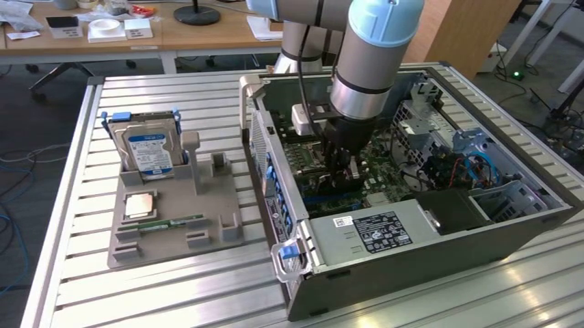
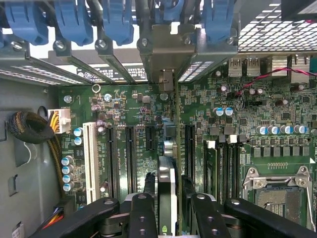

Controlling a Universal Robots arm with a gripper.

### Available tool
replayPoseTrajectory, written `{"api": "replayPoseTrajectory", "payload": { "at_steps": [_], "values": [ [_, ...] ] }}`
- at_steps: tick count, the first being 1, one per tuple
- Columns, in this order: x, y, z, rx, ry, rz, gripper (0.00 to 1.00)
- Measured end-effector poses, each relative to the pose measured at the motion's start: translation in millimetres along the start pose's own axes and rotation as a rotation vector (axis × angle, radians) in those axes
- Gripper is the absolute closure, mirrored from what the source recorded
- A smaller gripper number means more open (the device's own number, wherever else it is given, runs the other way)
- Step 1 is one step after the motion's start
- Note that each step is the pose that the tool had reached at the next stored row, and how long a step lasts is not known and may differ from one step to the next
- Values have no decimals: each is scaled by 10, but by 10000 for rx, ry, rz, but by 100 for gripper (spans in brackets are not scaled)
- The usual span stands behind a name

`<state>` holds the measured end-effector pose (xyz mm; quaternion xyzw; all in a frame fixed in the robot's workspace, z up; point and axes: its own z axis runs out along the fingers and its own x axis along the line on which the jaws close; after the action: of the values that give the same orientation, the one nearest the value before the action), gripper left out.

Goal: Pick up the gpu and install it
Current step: 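Insert the gpu into the slot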

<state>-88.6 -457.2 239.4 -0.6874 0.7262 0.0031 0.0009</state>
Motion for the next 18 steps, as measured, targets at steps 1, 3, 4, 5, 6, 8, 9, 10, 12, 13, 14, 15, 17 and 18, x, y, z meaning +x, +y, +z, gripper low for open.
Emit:
{"api": "replayPoseTrajectory", "payload": {
  "at_steps": [1,3,4,5,6,8,9,10,12,13,14,15,17,18],
  "values": [
    [0,0,0,0,0,-1,66],
    [0,0,-22,-1,2,-1,66],
    [0,0,-45,0,1,-1,66],
    [0,0,-72,0,1,-1,66],
    [0,0,-103,-1,1,-1,66],
    [-1,0,-167,0,1,-1,66],
    [-1,0,-199,0,0,-1,66],
    [-1,0,-231,0,0,-1,66],
    [-1,0,-291,0,0,-1,66],
    [-1,1,-316,-1,2,-1,66],
    [-2,1,-333,0,2,-1,66],
    [-2,1,-338,0,0,-1,66],
    [-2,1,-338,0,0,-2,66],
    [-2,1,-338,0,0,-2,66]
  ]
}}
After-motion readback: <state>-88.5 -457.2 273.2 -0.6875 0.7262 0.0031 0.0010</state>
